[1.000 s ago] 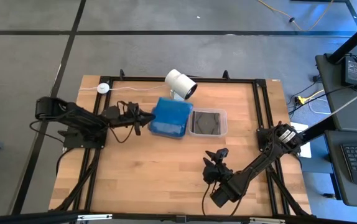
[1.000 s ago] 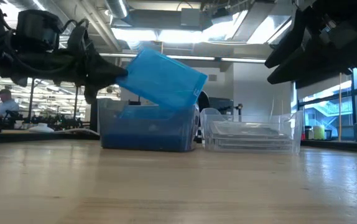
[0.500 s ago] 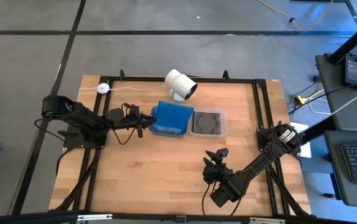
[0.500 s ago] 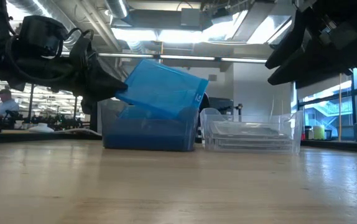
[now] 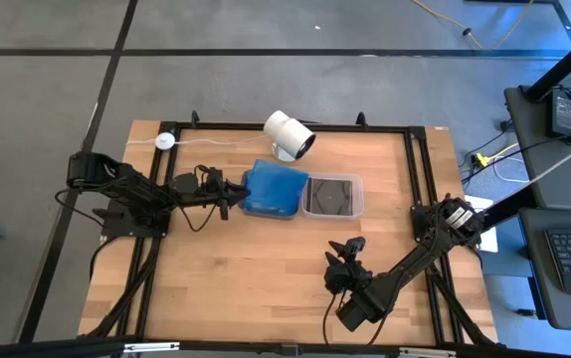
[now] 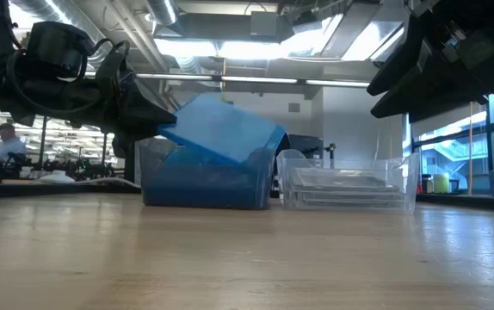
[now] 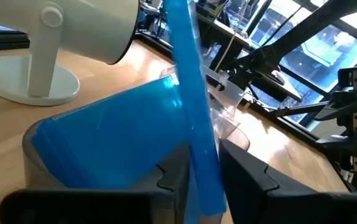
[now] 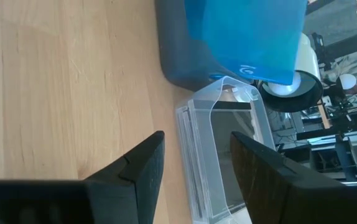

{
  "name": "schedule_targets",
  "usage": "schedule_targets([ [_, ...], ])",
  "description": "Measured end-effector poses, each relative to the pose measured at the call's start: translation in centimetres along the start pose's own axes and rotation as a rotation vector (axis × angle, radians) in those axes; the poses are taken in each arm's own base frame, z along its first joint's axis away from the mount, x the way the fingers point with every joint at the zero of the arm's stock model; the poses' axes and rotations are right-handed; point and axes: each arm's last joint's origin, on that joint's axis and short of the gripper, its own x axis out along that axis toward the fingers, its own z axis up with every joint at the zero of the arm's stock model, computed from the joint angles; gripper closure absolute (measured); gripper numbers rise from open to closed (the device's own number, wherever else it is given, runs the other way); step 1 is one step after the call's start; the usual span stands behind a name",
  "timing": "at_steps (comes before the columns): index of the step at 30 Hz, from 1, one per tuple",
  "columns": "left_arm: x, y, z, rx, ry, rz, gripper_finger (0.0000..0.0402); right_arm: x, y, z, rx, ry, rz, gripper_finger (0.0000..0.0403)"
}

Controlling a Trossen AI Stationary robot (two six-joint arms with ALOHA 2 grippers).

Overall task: Pick & place jewel cases by type
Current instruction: Put the blue cd case into the black bin

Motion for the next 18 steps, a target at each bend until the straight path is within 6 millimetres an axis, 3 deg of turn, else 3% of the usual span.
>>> schedule_targets([
  [9,-0.01,-0.16,-0.10,0.019,0.040,-0.073,0.0268,0.00,0.08,-0.06,-0.016,0.024,0.024,0.0218],
  [18,-0.02,-0.02,-0.25,0.036,0.049,-0.048,0.0260,0.00,0.13,-0.05,-0.013,0.028,0.033,0.0217],
])
